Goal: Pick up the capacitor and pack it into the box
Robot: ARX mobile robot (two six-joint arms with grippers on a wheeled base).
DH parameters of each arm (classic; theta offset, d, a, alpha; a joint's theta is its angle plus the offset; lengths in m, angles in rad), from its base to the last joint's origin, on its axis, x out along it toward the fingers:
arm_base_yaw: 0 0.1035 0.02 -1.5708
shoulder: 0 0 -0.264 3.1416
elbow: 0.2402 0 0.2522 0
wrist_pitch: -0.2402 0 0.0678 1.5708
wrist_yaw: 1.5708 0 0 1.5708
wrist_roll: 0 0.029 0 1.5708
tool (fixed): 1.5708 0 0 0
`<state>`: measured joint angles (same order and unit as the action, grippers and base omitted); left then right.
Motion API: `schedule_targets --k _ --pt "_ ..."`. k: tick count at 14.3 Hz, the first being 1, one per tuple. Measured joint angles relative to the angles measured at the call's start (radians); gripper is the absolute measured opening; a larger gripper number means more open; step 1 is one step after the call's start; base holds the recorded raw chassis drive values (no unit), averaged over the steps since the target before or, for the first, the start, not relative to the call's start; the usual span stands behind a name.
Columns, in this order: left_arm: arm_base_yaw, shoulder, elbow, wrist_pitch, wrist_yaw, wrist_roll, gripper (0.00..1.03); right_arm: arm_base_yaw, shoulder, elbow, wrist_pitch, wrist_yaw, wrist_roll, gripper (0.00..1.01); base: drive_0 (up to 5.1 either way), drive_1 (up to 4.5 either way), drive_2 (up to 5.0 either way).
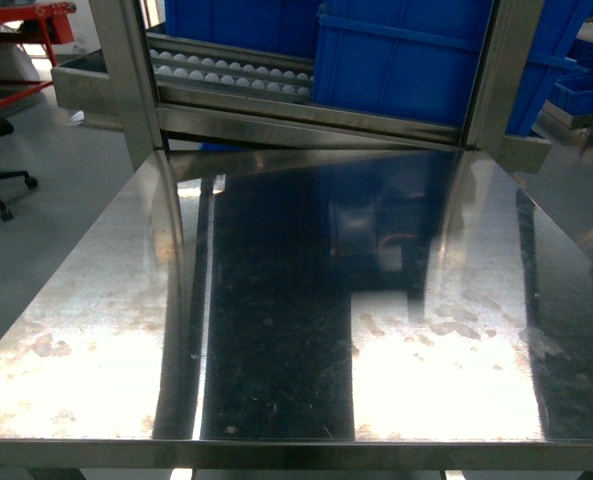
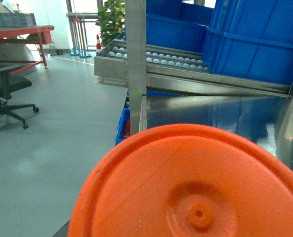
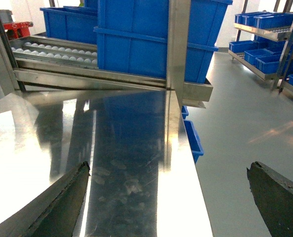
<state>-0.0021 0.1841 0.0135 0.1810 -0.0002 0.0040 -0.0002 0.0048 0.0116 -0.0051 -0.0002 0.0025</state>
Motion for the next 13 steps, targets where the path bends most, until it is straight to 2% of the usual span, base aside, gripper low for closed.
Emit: schedule_targets --k 1,2,3,13 --pt "0.000 -0.020 0.000 -0.023 0.000 0.000 0.42 0.000 0.000 0.000 0.000 0.000 0.000 0.98 0.0 0.00 0.0" --pt "0.000 -0.110 0.000 -0.162 0.002 0.000 0.42 0.000 0.000 0.000 0.000 0.000 0.000 0.98 0.0 0.00 0.0" --pt "0.000 -0.174 0.000 -0.177 0.000 0.000 0.42 0.000 0.000 0.000 0.000 0.000 0.000 0.98 0.0 0.00 0.0" --pt "0.000 -0.174 0.000 -0.188 0.000 0.000 0.42 0.000 0.000 0.000 0.000 0.000 0.000 0.98 0.0 0.00 0.0"
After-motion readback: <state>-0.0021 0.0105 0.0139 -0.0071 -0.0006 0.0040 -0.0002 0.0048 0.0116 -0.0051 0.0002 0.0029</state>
